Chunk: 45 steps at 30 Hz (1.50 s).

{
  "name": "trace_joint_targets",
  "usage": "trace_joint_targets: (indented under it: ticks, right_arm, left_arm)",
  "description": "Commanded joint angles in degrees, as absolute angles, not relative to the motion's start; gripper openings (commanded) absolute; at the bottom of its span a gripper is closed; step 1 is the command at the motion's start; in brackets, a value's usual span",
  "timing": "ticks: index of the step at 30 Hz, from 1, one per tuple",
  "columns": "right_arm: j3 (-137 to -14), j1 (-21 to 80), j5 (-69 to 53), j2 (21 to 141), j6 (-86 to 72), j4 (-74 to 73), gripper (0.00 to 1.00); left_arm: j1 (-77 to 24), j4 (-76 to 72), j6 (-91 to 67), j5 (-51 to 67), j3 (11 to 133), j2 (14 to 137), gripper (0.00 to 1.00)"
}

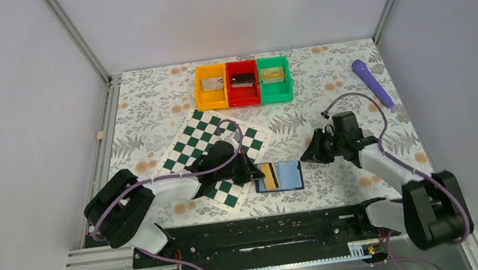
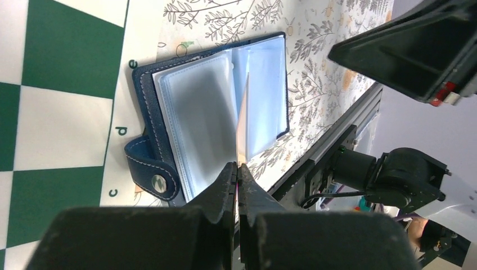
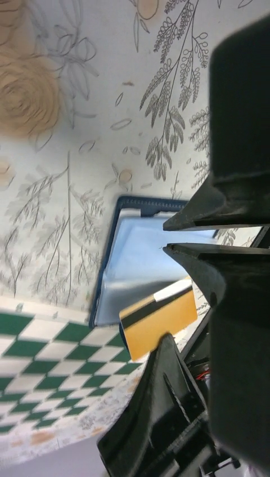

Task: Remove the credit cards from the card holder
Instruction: Remove the credit card from the card holder, then place the credit card in the storage box.

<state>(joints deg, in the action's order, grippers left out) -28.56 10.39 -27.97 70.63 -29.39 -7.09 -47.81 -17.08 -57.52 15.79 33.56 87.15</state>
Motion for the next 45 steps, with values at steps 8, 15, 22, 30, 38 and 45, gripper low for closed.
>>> trace_joint_targets:
  ticks: [8,15,22,30,38,45]
  right_arm:
    - [-18.3,27.9,-17.3,43.8,-11.8,13.4,0.34]
    - [-7.6,33.0,-16.1,26.6,8.1,26.0,0.45]
    - [-5.4,39.7,-15.4,25.6,17.0,29.0,0.57]
    - [-5.6,45.3,-13.5,24.7,27.0,28.4,0.6]
    - [-6.4,48.7,-12.2,26.9,32.4,26.3,0.6]
    - [-8.3,50.5,-10.0,29.2,35.5,24.1,0.6]
  left_arm:
    - [-47.4,-20.3,-65.3,15.2,32.6,77.8,0.0]
    - [-47.3,-16.8,-70.1,12.4,32.2,70.6,0.0]
    - [-47.4,-17.7,-77.4,13.3,31.5,67.5,0.0]
    - [-47.4,-16.5,-82.0,11.5,30.6,66.1,0.0]
    - [-47.4,-16.2,-83.6,10.0,30.0,65.6,0.0]
    - [-47.4,-17.1,-86.5,9.6,29.0,65.2,0.0]
